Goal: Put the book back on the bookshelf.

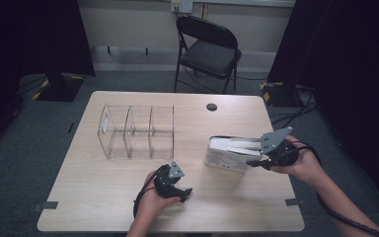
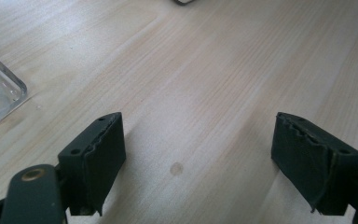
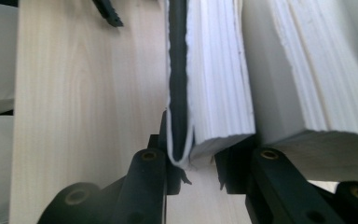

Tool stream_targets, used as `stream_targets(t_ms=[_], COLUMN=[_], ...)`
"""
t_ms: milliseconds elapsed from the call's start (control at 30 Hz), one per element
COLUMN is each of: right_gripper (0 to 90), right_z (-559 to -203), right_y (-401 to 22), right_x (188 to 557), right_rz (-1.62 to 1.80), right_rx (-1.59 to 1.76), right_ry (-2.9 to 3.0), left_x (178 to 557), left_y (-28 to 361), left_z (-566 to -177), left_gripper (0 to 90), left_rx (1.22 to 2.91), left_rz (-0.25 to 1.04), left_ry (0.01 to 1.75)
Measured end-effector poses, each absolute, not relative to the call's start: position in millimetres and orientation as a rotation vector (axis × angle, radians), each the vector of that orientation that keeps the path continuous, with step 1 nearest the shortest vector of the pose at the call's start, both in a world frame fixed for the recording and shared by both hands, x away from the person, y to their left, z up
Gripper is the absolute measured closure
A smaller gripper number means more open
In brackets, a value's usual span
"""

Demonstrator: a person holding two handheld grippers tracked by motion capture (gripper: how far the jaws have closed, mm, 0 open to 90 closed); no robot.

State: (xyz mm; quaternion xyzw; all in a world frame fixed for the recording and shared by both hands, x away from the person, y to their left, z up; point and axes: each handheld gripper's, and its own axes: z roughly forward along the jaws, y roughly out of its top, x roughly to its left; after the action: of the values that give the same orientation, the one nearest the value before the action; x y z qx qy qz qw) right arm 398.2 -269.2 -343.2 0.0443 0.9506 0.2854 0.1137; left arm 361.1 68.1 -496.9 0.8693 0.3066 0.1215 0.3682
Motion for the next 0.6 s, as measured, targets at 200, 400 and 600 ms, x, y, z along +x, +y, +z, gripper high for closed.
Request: stream_targets(t_ms=[200, 400, 600], right_gripper=[74.2, 74.4, 74.7], right_z=[-342, -340, -338], right_y=[-271, -272, -272], right_x=[389, 385, 391], right_rz=[0.880, 0.866, 0.851], right_rx=[0.086, 0.054, 0.095], right_ry=[2.812, 2.834, 2.852], left_x=[361, 360, 359], left_y=[67, 65, 66], left_z=[-497, -498, -500], left_gripper=[15.1, 12.8, 9.5], left_rx=[2.244, 2.229, 2.226], left_rz=[0.312, 0.314, 0.324], left_ry=[0.781, 0.791, 0.773])
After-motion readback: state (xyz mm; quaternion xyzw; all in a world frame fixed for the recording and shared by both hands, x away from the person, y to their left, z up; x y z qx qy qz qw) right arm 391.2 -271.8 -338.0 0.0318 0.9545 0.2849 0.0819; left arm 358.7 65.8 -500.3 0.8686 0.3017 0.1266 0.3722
